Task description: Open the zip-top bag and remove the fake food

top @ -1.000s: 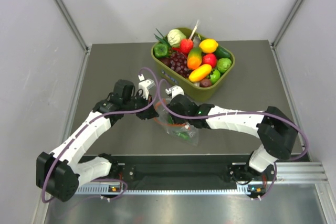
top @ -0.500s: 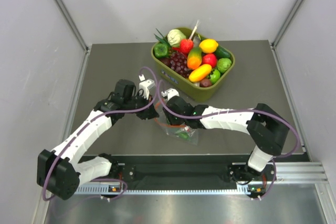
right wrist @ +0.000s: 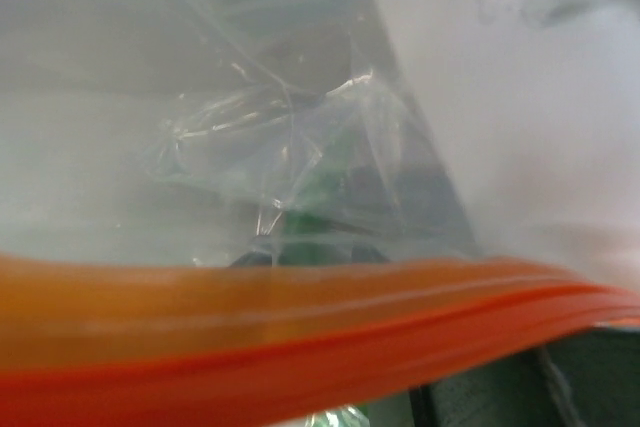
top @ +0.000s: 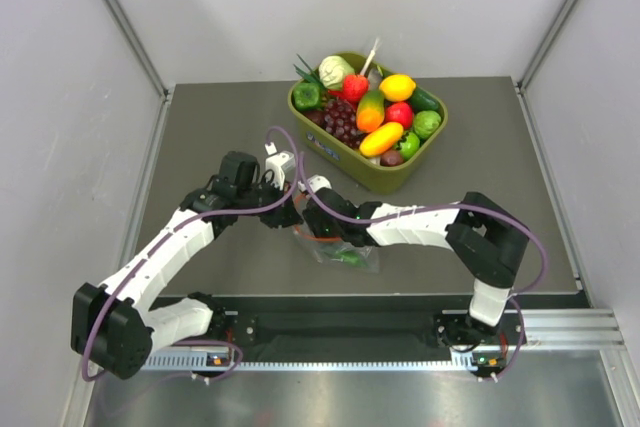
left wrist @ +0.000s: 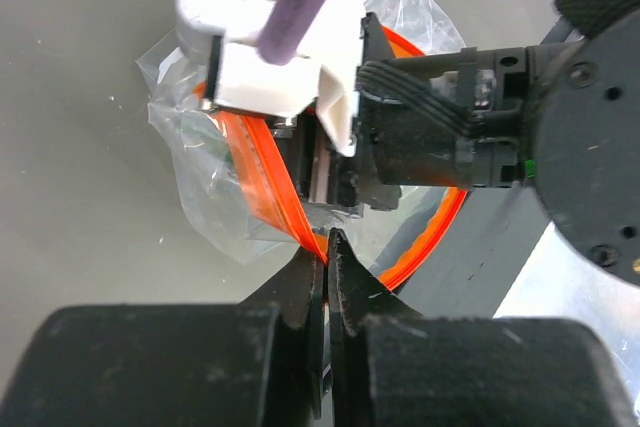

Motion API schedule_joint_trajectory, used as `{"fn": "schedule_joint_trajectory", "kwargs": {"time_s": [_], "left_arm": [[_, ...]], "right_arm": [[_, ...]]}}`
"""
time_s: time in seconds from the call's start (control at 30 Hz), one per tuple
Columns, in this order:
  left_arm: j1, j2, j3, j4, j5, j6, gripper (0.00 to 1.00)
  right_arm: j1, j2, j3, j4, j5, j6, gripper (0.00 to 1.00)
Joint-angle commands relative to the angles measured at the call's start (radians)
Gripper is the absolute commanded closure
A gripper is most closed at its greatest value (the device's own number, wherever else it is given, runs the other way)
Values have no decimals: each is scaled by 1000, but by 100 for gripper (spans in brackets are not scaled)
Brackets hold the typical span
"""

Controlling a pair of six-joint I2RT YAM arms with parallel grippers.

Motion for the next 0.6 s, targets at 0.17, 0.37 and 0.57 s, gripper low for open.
{"fn": "schedule_joint_trajectory", "kwargs": {"time_s": [0.17, 0.37, 0.57], "left_arm": [[-10, -2, 23, 46, 32, 31, 100], [-12, -2, 23, 48, 26, 31, 100], [-12, -5, 23, 42, -43, 28, 100]], "right_arm": [[17, 74, 28, -15, 13, -21, 66], [17, 63, 5, 1, -6, -9, 82], [17, -82, -37, 33, -27, 2, 94]]}}
